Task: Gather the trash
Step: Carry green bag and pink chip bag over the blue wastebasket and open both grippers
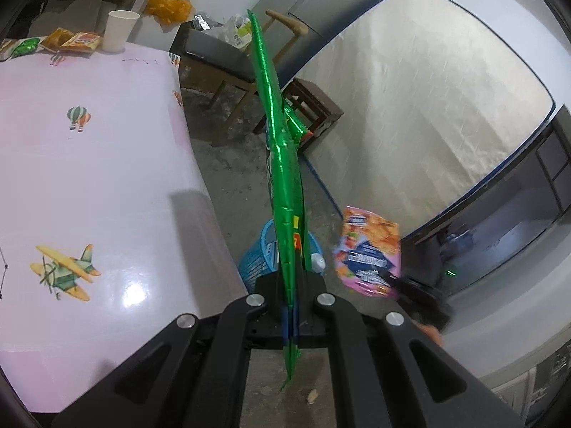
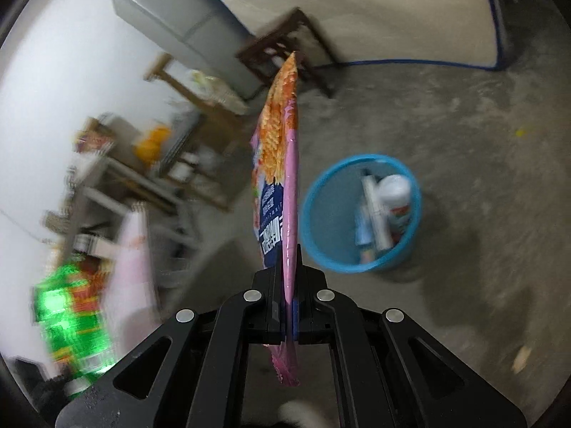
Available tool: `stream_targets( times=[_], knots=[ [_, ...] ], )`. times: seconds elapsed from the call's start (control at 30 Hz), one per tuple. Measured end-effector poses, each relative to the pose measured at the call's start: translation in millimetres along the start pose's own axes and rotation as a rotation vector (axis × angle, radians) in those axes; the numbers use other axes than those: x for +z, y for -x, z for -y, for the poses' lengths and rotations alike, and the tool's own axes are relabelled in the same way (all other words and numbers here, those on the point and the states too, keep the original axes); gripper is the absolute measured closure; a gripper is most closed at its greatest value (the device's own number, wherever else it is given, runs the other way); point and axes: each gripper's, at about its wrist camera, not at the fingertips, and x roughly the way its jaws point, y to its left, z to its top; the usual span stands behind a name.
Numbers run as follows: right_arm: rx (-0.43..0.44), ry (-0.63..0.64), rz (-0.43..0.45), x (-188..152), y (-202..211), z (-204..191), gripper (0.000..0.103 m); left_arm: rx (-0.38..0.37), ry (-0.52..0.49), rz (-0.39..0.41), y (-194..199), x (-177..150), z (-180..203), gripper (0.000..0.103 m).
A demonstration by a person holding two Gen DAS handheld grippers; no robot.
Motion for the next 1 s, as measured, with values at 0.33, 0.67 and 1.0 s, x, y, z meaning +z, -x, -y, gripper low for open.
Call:
stream_targets(
  times=[0.33,0.67,1.0],
  knots=[
    [-0.343,0.293,0.050,-6.2,-159.9,2.8,0.088,0.040,-0.046,-0.032,-39.6,26.0,9.1,0.102],
    [-0.268,0.129,0.044,-21.0,-144.2,54.9,0.030,0.045,-0.075,-0.137,-127.4,61.5,37.8,0.102],
    [-0.125,-0.136,0.081,-57.1,-50.4,99.1,0.025,0.268,-0.118,-0.322,-305.0,57.1,74.6,0.102]
  ],
)
